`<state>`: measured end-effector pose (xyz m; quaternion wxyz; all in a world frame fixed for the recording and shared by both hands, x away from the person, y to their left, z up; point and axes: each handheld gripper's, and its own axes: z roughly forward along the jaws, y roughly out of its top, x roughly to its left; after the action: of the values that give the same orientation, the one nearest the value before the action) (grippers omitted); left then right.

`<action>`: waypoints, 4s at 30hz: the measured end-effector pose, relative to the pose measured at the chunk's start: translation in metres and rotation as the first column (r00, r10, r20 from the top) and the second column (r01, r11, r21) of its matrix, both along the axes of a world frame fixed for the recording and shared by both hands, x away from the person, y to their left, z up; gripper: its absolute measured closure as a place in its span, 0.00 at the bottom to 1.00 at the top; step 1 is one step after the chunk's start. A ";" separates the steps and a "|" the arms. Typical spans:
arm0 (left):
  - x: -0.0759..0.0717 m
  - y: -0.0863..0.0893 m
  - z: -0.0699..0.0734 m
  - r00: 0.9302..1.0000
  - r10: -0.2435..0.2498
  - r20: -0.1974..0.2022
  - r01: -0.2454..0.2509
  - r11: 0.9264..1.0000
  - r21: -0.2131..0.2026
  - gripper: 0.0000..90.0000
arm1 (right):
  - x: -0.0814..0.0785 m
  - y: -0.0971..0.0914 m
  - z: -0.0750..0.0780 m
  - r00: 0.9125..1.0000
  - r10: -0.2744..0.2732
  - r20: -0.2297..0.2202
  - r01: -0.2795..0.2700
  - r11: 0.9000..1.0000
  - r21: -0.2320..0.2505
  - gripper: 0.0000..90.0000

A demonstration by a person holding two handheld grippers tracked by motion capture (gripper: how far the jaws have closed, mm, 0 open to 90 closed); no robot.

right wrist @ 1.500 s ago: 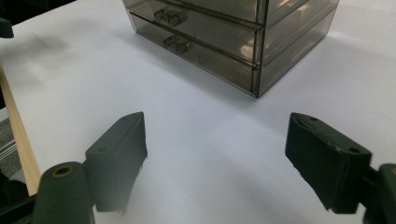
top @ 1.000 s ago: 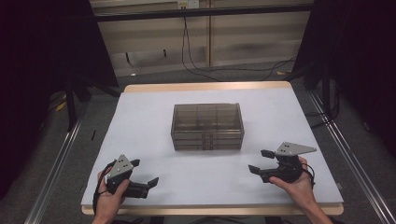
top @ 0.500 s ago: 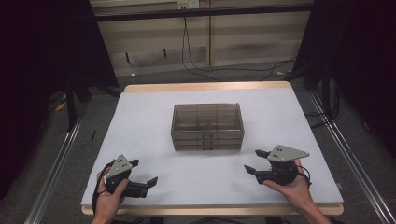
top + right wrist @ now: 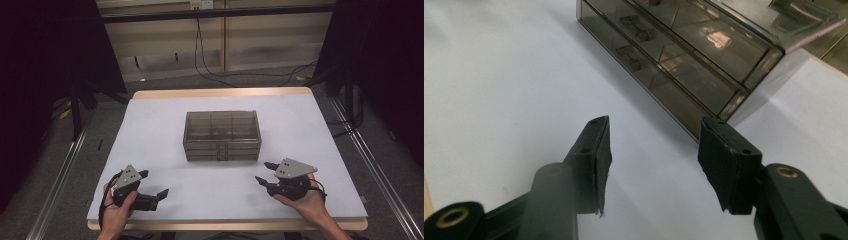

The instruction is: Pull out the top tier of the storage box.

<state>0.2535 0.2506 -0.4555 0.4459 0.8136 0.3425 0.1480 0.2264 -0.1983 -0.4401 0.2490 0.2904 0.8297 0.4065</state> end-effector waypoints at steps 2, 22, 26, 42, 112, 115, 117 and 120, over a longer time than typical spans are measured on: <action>0.000 0.000 0.000 1.000 -0.005 0.004 0.005 1.000 0.006 0.02 | 0.000 0.003 0.001 1.000 0.004 0.005 -0.004 1.000 -0.004 0.56; -0.001 0.000 0.001 1.000 -0.005 0.007 0.005 1.000 0.008 0.02 | 0.002 0.030 0.011 0.991 0.050 0.126 -0.036 0.993 -0.114 0.71; -0.001 0.000 0.001 1.000 -0.004 0.010 0.004 1.000 0.011 0.02 | 0.004 0.033 0.014 0.987 0.063 0.147 -0.043 0.990 -0.132 0.73; -0.002 0.000 0.001 1.000 0.001 0.012 -0.001 1.000 0.006 0.02 | 0.010 0.063 0.015 0.967 0.134 0.218 -0.077 0.965 -0.251 0.78; -0.003 0.001 0.002 1.000 0.002 0.014 -0.002 1.000 0.009 0.02 | 0.025 0.132 -0.028 0.751 0.327 0.573 0.227 0.688 -0.690 0.84; -0.003 0.001 0.002 1.000 -0.001 0.016 0.000 1.000 0.010 0.02 | 0.027 0.134 -0.029 0.744 0.326 0.583 0.241 0.683 -0.690 0.83; -0.003 0.001 0.002 1.000 0.000 0.015 0.000 1.000 0.009 0.02 | 0.028 0.134 -0.031 0.746 0.317 0.586 0.257 0.674 -0.692 0.83; -0.003 0.001 0.002 1.000 0.000 0.018 -0.001 1.000 0.011 0.02 | 0.031 0.134 -0.032 0.748 0.314 0.584 0.261 0.671 -0.694 0.83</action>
<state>0.2509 0.2517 -0.4534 0.4445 0.8146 0.3379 0.1572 0.2571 -0.0644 -0.4724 0.6151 -0.0133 0.7802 0.1127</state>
